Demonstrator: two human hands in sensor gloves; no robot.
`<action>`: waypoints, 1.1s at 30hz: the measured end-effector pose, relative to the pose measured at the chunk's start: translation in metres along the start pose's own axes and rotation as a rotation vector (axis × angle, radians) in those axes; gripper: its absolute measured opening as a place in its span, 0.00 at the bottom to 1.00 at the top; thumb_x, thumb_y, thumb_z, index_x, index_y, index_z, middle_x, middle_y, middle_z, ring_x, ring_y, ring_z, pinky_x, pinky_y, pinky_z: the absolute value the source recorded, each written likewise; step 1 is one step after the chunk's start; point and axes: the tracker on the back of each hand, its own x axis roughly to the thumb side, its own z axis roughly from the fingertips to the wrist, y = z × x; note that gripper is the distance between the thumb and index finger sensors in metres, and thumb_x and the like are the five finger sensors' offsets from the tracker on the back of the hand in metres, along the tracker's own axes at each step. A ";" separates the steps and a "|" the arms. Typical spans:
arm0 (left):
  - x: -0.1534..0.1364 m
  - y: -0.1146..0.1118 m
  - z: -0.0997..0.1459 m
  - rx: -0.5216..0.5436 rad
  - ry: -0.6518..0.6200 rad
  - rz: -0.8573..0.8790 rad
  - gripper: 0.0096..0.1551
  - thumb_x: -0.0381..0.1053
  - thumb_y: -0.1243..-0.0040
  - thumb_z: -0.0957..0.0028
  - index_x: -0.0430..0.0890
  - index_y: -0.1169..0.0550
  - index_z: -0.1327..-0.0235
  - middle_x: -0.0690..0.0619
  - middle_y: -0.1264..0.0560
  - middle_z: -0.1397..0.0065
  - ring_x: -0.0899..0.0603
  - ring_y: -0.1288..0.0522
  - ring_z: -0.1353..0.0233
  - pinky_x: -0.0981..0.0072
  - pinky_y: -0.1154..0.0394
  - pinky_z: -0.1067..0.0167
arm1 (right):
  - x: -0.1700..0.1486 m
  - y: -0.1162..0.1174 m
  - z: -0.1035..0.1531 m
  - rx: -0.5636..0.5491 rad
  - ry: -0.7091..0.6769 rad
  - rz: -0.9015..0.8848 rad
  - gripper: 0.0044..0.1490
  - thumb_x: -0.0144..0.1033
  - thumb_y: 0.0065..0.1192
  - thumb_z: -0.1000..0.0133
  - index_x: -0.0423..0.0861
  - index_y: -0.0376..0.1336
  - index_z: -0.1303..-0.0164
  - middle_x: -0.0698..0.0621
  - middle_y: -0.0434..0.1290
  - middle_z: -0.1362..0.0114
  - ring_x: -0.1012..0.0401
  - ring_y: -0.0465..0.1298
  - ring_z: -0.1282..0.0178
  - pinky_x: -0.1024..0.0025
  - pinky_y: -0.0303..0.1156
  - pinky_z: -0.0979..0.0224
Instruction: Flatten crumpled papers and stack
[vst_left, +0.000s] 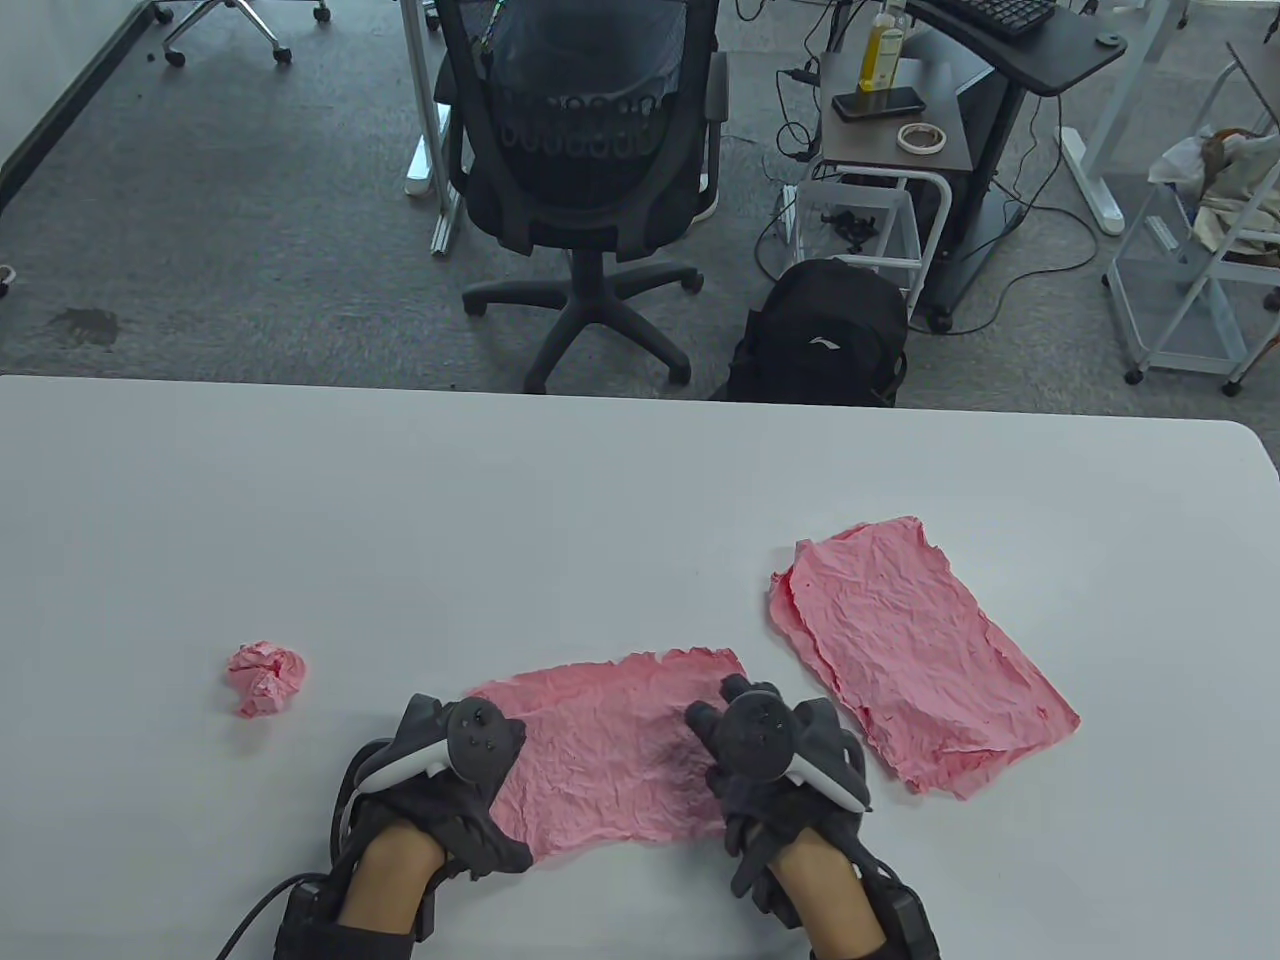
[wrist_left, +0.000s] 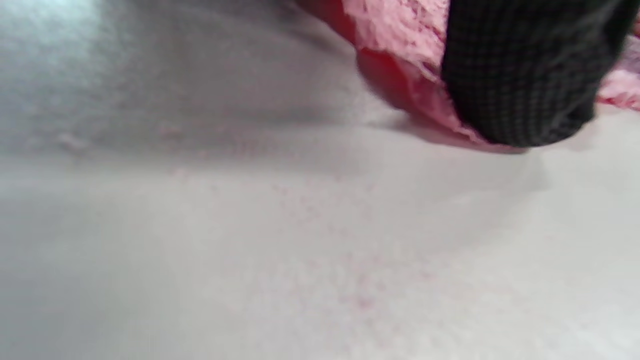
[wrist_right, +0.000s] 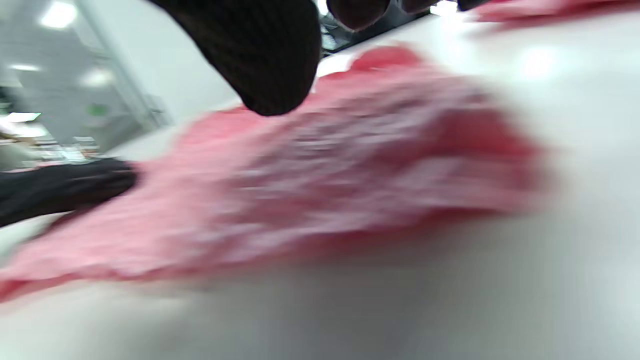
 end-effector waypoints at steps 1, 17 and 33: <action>0.000 0.000 0.000 0.000 0.001 -0.001 0.74 0.73 0.28 0.66 0.53 0.60 0.22 0.45 0.70 0.22 0.33 0.72 0.18 0.29 0.65 0.27 | 0.019 0.008 -0.003 0.023 -0.052 0.054 0.39 0.35 0.62 0.46 0.49 0.53 0.24 0.36 0.42 0.18 0.34 0.42 0.22 0.36 0.48 0.28; -0.001 -0.002 0.000 -0.008 -0.010 0.013 0.75 0.73 0.26 0.67 0.53 0.61 0.22 0.46 0.71 0.22 0.34 0.73 0.19 0.29 0.67 0.28 | -0.063 0.010 -0.001 0.227 0.310 -0.200 0.43 0.23 0.56 0.48 0.52 0.45 0.24 0.44 0.33 0.18 0.42 0.31 0.22 0.44 0.36 0.27; 0.001 -0.002 -0.001 -0.045 -0.011 0.019 0.75 0.72 0.27 0.65 0.54 0.63 0.23 0.47 0.73 0.23 0.34 0.76 0.20 0.29 0.69 0.28 | -0.032 0.023 -0.033 0.234 0.162 -0.069 0.39 0.39 0.50 0.43 0.56 0.42 0.23 0.45 0.33 0.17 0.43 0.34 0.21 0.43 0.37 0.26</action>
